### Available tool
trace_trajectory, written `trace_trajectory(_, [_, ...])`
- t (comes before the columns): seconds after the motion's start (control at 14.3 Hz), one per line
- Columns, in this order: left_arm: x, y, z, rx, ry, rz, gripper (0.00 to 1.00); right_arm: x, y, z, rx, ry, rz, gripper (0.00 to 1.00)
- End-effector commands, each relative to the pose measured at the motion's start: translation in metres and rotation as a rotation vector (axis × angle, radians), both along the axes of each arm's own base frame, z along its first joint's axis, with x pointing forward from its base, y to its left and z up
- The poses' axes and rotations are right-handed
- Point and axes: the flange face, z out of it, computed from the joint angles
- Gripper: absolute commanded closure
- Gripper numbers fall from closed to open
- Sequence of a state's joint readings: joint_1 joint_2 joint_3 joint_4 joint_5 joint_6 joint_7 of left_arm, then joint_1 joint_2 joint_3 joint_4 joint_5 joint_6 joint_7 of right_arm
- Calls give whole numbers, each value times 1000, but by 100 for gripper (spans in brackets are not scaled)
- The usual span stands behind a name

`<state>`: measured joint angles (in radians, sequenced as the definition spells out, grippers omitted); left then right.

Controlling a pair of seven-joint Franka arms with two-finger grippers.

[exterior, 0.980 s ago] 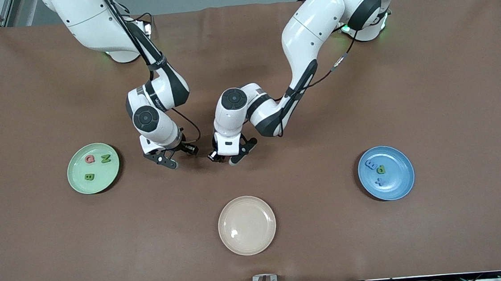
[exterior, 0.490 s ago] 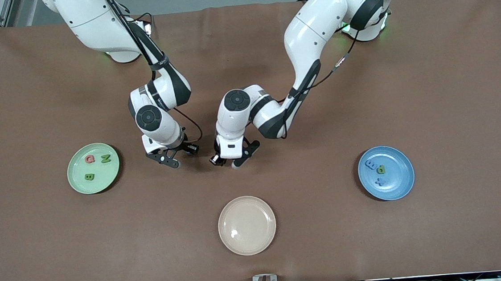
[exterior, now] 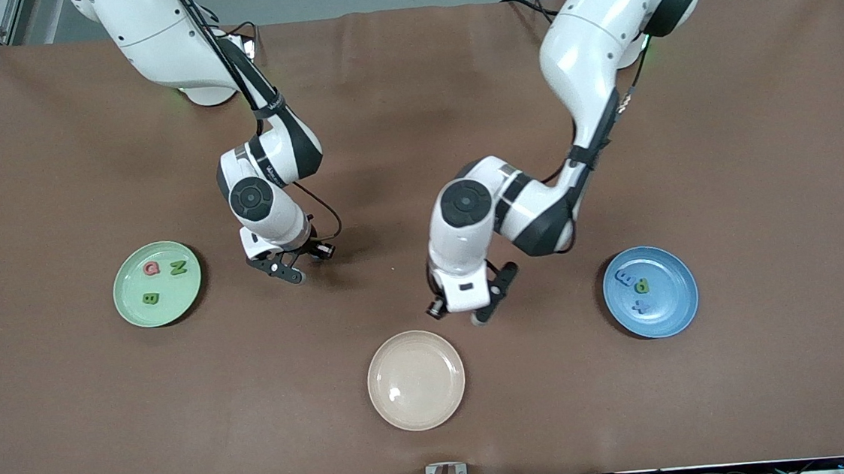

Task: Sort upper and lower case letters into plates
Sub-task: 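Place the u on the blue plate while the right gripper places the C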

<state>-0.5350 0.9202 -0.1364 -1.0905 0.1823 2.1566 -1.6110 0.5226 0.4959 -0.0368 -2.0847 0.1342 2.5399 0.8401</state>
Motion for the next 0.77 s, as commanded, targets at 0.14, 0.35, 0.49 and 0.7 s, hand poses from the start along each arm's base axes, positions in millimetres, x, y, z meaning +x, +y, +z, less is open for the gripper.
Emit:
trace_trajectory(0.14, [22, 109, 9, 123, 87, -113, 99, 1, -3, 5, 2, 0, -19, 87])
trace_trajectory(0.35, [28, 193, 6, 182, 122, -220, 99, 11, -32, 42, 1, 46, 15, 87])
trace_trajectory(0.49, [31, 245, -2, 213, 146, -263, 99, 22, -69, 71, 10, 64, 80, 87])
trace_trajectory(0.7, [34, 308, -14, 218, 191, -298, 97, 39, -132, 97, 34, 59, 185, 87])
